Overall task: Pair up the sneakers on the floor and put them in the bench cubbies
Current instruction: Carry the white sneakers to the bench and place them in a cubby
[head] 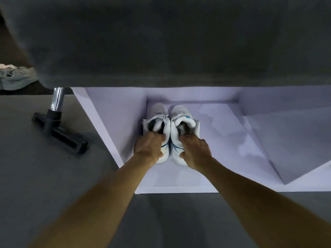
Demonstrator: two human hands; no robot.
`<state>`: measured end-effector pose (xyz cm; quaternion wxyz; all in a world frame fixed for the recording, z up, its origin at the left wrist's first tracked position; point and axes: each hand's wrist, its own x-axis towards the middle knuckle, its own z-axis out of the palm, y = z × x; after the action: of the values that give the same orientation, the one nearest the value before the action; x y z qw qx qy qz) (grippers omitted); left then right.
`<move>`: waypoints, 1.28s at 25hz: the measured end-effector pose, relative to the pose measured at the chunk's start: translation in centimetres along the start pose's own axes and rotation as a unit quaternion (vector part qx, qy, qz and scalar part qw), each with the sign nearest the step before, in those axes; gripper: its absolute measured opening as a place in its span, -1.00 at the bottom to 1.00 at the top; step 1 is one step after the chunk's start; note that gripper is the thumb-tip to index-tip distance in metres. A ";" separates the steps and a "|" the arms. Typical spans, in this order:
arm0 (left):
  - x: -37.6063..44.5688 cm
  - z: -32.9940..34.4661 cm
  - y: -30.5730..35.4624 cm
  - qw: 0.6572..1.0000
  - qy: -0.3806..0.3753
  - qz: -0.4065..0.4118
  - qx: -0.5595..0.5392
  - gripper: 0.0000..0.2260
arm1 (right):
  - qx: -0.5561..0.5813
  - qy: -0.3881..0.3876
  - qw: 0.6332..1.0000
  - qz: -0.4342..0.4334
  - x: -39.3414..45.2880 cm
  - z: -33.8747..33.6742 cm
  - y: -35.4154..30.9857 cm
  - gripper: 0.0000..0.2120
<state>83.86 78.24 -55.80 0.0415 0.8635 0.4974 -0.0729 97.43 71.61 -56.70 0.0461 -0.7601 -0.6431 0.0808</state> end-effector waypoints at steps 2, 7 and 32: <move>0.5 0.2 -0.2 1.000 0.008 -0.005 -0.014 -0.58 | 0.007 -0.012 1.000 -0.003 0.7 0.1 0.3 -0.37; -0.4 -0.1 0.0 0.998 0.000 -0.013 -0.066 -0.41 | 0.041 0.014 0.999 -0.029 0.4 -1.0 0.7 -0.33; -25.7 -20.7 1.5 0.991 0.123 -0.017 -0.049 -0.21 | 0.058 0.096 0.989 -0.092 -21.7 -22.4 -4.2 -0.20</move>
<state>74.17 58.57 -31.08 0.0214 0.8543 0.5161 0.0576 93.99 51.73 -32.59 0.1591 -0.6981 -0.6970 0.0400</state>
